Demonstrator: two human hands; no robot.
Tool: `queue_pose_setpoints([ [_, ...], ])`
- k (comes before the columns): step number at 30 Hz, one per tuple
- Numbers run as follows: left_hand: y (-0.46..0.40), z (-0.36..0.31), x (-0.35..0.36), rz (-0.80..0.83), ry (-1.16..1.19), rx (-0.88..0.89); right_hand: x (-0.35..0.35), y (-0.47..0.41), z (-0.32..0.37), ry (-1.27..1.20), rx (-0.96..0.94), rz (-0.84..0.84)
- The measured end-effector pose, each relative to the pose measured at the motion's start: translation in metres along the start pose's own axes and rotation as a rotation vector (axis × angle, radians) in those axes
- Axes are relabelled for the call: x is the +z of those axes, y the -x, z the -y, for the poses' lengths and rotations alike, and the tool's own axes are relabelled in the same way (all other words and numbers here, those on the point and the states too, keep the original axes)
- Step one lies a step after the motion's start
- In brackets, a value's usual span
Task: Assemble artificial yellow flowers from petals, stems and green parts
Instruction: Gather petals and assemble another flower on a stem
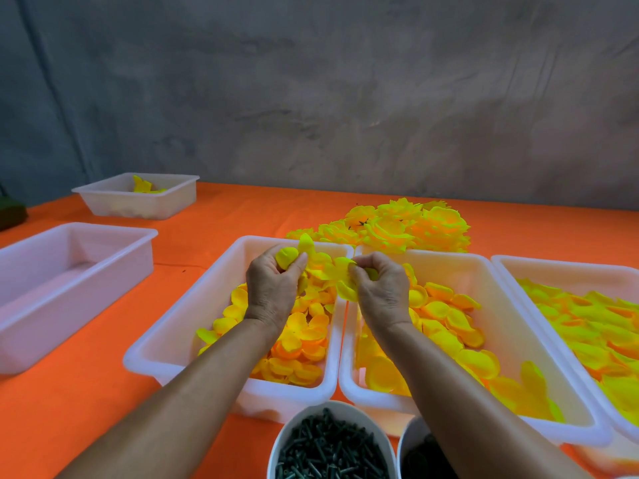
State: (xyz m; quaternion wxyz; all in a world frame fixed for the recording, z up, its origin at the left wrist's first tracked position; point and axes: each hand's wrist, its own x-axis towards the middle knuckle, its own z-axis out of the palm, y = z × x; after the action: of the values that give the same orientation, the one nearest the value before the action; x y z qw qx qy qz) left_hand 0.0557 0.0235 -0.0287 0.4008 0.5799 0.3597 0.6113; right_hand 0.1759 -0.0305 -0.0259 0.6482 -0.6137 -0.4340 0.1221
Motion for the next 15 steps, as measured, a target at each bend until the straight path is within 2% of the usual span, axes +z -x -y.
queue_pose_setpoints([
  [8,-0.0014,0.0060,-0.0020,-0.043,-0.023,0.001,0.0045,0.0030,0.0002,0.082,-0.050,-0.039],
  [15,-0.0043,0.0102,-0.0022,-0.069,-0.106,-0.044,0.0028,-0.0015,-0.0028,0.161,0.009,-0.117],
])
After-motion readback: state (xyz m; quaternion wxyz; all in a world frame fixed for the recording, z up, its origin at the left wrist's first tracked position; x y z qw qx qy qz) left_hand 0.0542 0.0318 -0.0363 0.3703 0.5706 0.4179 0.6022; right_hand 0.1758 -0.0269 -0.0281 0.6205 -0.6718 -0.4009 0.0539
